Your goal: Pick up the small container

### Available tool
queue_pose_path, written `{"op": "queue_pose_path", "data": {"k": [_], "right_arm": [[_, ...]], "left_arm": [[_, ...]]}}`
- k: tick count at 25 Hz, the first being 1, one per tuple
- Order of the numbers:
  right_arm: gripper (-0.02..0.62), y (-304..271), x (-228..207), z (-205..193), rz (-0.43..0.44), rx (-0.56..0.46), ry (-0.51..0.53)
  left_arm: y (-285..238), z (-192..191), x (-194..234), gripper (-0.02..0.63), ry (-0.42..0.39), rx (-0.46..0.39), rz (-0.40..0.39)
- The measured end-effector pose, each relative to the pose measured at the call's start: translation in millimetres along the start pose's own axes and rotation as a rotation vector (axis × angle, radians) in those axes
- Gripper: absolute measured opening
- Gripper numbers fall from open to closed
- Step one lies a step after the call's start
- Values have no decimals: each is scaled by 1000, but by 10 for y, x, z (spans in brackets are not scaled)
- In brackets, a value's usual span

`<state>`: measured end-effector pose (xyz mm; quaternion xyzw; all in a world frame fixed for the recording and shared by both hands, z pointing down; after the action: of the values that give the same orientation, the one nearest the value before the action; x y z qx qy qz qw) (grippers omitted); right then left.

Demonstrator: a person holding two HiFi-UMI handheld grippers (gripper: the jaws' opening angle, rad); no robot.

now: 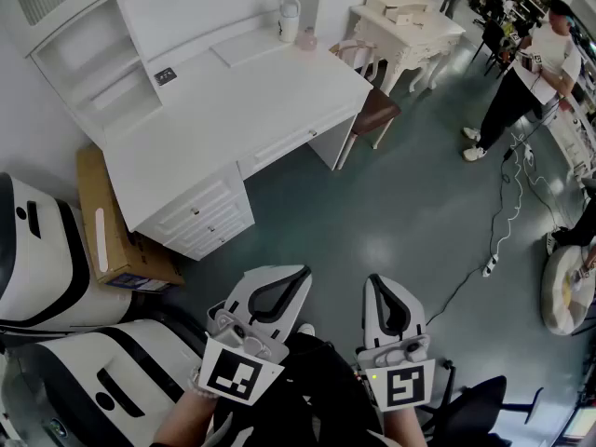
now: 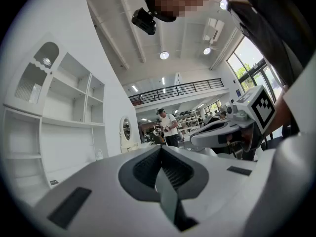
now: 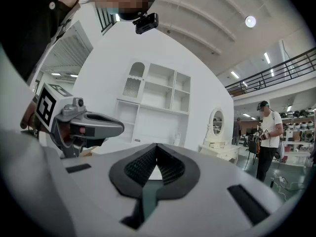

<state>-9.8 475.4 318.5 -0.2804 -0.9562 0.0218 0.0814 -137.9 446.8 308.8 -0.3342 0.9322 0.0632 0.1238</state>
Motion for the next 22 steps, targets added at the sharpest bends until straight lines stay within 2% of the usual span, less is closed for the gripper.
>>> {"op": "queue_pose_path", "data": {"k": [13, 22], "right_arm": [[0, 71, -155, 40, 28, -27, -5], [0, 215, -286, 10, 97, -28, 35]], "left_arm": [[-59, 65, -85, 2, -9, 6, 45], [-129, 135, -242, 2, -16, 31, 113]]}}
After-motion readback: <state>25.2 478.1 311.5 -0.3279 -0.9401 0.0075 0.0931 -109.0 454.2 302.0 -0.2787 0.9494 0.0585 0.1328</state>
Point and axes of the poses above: the fingertips, and each gripper's own axes: y backward along the fingers, x to its left, z out of its top, the point moved 4 cm from there along y, backward along the fingers, and after that the axes turned 14 degrees about z, right-handed, at the moved point
